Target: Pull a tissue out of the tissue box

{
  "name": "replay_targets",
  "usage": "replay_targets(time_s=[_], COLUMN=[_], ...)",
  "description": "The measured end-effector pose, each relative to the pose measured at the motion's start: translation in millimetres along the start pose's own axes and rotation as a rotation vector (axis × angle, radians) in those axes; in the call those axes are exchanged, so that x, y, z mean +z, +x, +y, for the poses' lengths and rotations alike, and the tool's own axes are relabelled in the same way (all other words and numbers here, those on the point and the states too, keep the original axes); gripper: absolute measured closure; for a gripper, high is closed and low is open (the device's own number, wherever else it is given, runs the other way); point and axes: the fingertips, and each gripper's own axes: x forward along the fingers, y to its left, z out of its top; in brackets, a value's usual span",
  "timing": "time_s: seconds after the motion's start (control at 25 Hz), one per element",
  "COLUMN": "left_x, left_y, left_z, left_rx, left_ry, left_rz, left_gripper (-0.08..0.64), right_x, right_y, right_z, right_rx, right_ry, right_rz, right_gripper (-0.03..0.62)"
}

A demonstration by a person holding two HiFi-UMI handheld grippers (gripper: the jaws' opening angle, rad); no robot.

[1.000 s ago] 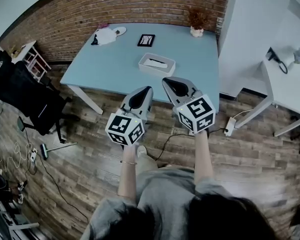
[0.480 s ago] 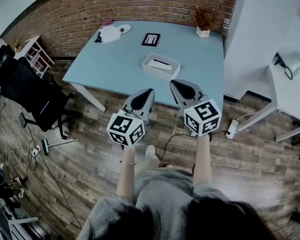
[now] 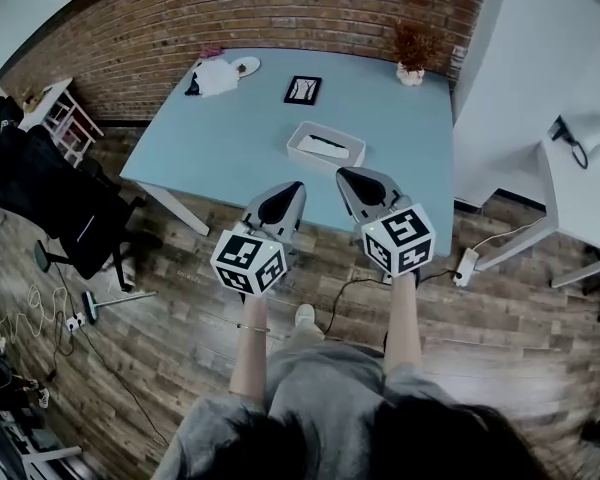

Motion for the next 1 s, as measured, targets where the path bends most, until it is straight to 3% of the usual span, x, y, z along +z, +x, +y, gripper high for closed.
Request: replay_targets(time_s=[1.0], left_x=[-27], left_y=[74], left_z=[87], left_rx=[-0.121], left_ry=[-0.057], left_rz=[0.067], left_gripper=[0.557], right_x=[-36], right_y=[97], right_z=[-44], right_rx=[-0.06], right_ry=[-0.008], right_rz=[0.138], right_gripper=[0.594])
